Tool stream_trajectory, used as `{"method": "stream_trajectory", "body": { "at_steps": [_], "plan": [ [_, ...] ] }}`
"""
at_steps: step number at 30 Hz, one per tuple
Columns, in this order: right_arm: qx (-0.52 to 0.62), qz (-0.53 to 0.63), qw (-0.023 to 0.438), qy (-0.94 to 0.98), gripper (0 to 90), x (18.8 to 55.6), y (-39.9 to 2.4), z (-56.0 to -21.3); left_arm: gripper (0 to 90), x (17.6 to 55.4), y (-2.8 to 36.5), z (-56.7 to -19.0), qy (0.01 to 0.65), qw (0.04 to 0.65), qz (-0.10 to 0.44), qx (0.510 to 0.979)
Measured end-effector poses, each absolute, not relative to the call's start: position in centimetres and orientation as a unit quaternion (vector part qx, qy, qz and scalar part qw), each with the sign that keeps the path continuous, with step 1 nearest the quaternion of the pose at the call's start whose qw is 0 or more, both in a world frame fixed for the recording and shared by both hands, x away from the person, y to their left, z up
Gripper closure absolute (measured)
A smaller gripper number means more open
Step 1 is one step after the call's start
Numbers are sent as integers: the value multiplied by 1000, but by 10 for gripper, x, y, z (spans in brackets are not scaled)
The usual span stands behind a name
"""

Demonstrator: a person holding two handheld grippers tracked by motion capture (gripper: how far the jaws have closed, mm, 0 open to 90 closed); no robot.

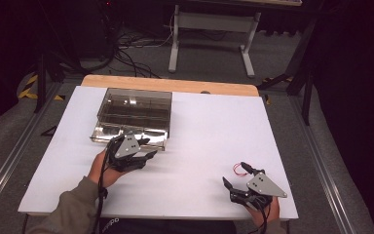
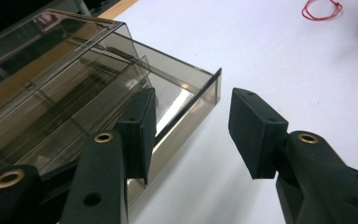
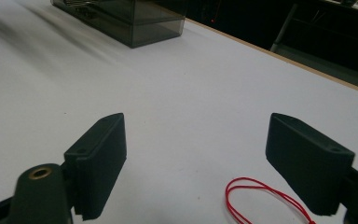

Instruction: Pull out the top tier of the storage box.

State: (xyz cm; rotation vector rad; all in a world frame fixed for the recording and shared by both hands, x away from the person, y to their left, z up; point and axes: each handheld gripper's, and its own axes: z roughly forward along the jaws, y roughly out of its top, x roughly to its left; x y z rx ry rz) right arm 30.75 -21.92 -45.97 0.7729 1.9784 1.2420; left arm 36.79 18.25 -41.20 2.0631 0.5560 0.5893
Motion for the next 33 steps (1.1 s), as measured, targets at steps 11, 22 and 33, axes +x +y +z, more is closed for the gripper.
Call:
{"method": "stream_trajectory", "body": {
  "at_steps": [11,22,33],
  "plan": [
    [298,478,333,756,213,307,-219,-459,609,380,170,-417,227,442,233,836],
    [301,482,330,753,214,307,-219,-459,616,384,166,-416,232,448,241,829],
    [311,492,324,746,242,308,-223,-457,585,363,178,-402,200,469,278,814]
  ]
}}
